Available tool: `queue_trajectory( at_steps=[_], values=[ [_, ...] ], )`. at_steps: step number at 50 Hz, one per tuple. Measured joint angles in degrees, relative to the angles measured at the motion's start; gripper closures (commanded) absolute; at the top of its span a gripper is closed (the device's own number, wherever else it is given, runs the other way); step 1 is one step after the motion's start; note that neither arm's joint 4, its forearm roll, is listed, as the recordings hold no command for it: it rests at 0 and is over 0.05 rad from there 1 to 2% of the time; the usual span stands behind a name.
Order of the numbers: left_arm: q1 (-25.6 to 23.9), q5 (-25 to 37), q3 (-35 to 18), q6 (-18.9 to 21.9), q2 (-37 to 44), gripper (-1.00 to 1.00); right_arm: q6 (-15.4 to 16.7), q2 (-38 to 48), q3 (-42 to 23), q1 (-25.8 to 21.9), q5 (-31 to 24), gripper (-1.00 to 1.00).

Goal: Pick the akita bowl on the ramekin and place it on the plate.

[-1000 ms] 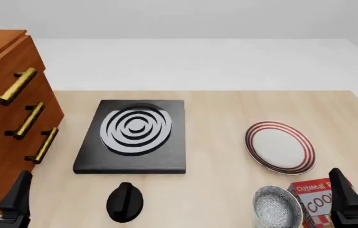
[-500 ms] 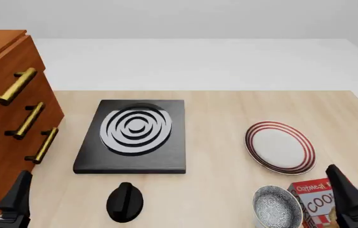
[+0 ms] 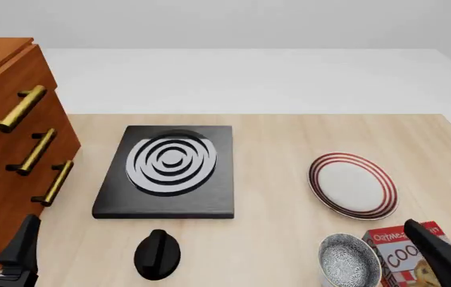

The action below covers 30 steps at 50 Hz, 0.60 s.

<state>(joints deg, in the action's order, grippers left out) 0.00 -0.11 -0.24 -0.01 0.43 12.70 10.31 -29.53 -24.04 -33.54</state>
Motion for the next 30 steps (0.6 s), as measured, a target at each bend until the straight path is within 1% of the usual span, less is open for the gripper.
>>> queue_trajectory(
  at_steps=[4,11,15,23,30],
  values=[
    [0.0,0.0,0.0,0.0,0.0,-1.00,0.2,1.0,-1.8,-2.4,-3.1,-1.00],
    [0.0,0.0,0.0,0.0,0.0,-1.00,1.7,3.2,-3.0,-6.0,-7.8,-1.00],
    [0.0,0.0,0.0,0.0,0.0,-1.00,2.7,5.1,-2.5,-7.9,-9.2,-1.00],
    [0.0,0.0,0.0,0.0,0.0,-1.00,2.8,9.4,-2.9,-10.7,-11.4,-1.00],
    [0.0,0.0,0.0,0.0,0.0,-1.00,4.5,12.6,-3.6,-12.0,-14.3,-1.00]
  ],
)
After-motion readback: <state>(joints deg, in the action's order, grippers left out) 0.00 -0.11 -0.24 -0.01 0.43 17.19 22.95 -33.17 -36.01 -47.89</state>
